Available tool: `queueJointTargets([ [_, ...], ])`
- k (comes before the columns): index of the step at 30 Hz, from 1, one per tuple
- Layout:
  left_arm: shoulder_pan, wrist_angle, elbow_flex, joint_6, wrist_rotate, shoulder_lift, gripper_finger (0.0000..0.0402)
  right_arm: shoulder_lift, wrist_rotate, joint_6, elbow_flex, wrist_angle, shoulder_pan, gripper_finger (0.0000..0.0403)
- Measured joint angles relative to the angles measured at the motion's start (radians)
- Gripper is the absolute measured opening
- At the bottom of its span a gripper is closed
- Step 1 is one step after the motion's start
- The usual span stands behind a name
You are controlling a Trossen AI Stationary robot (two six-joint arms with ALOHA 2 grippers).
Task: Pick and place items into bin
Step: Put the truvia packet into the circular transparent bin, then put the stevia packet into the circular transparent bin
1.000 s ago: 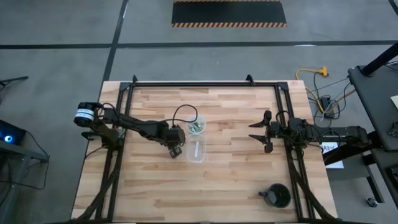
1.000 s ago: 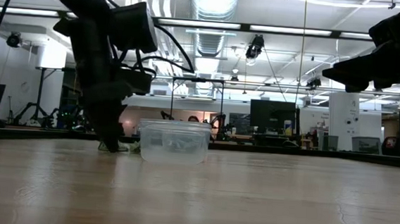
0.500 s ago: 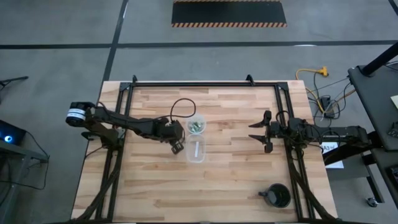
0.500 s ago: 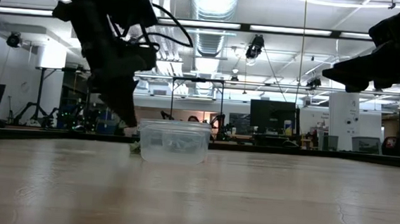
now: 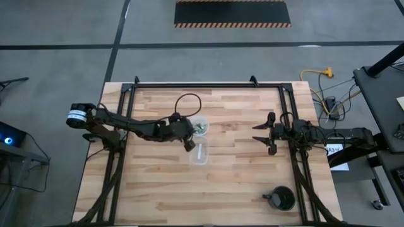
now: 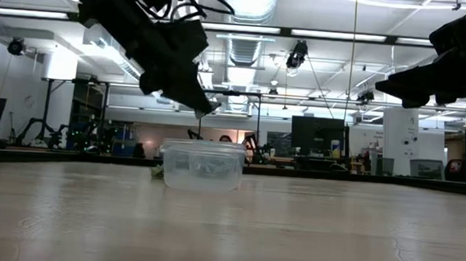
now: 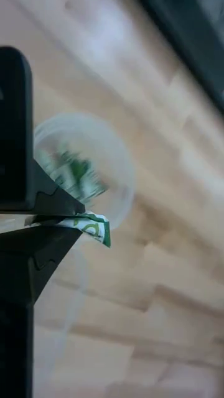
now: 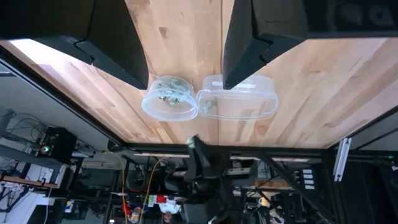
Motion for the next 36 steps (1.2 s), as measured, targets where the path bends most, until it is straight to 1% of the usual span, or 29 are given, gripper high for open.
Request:
queueJointTargets([
  [3,0.000,0.039,0.000,0.019,-0.074,0.000,0.0002,0.000,0.000,0.000,0.000,0.000,0.000,0.0196],
  [5,0.001,0.064,0.000,0.035,-0.095,0.002,0.0002,0.000,0.000,0.000,0.000,0.000,0.000,0.0196],
  [11,0.003,0.134,-0.001,0.082,-0.099,0.002,0.0002,0.000,0.000,0.000,0.000,0.000,0.000,0.0196],
  [16,0.005,0.137,-0.002,0.085,-0.115,0.002,0.0005,0.000,0.000,0.000,0.000,0.000,0.000,0.0196],
  [36,0.017,0.134,-0.011,0.090,-0.128,0.003,0.0110,0.000,0.000,0.000,0.000,0.000,0.000,0.0196],
])
